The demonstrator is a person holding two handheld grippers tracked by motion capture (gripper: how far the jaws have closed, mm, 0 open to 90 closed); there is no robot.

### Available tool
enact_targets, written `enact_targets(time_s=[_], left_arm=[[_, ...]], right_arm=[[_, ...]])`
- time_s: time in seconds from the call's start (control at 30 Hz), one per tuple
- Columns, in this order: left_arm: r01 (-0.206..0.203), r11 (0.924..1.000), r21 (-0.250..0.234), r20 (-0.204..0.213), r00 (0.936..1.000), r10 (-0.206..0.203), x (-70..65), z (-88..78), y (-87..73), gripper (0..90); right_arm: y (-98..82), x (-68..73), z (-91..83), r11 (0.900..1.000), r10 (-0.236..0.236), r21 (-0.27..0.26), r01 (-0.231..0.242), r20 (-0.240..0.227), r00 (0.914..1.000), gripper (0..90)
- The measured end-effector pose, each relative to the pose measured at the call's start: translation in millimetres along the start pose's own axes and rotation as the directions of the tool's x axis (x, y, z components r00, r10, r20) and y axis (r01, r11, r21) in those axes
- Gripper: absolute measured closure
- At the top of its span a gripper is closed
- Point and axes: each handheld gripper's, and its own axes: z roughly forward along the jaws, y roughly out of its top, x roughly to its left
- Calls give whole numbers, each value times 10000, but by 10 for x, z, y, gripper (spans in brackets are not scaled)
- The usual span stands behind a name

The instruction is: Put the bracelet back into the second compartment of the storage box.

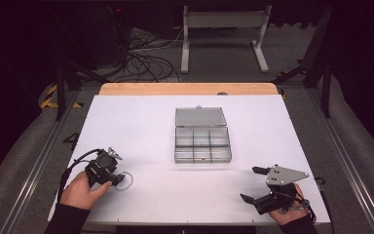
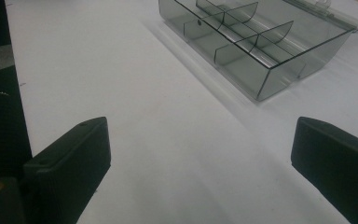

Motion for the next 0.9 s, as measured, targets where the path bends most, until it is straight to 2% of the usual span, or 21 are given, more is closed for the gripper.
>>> enact_targets(time_s=[0.27, 0.3, 0.33, 0.43, 0.47, 0.53, 0.8, 0.9], left_arm=[[137, 9999, 44, 30, 9999, -137, 12, 4, 9, 623], [105, 9999, 74, 151, 9998, -106, 20, 5, 12, 674], [185, 9997, 138, 445, 9988, -191, 28, 8, 17, 701], [244, 9995, 196, 511, 9984, -254, 32, 6, 21, 754], [274, 9994, 214, 479, 9984, -284, 34, 6, 21, 837], [348, 9992, 189, 398, 9986, -355, 42, 6, 20, 841], [425, 9988, 259, 515, 9977, -438, 51, 5, 28, 845], [438, 9988, 208, 351, 9984, -445, 53, -9, 26, 845]], right_arm=[[-2, 1, 1, 10000, -9, 26, 9, -9, 10000, 56], [-3, 2, 2, 10000, -3, 9, 3, -13, 10000, 56], [-3, 2, 1, 10000, -3, 3, 3, -14, 10000, 56], [-3, 3, 0, 10000, -5, 3, 5, -20, 10000, 56], [-3, 3, -1, 10000, -26, 21, 26, -19, 10000, 56], [-4, 3, -2, 10000, -18, 1, 18, -21, 10000, 57], [-5, 3, -3, 10000, -28, 0, 28, -29, 10000, 57], [-4, 3, -4, 10000, -41, 22, 41, -17, 10000, 56]])
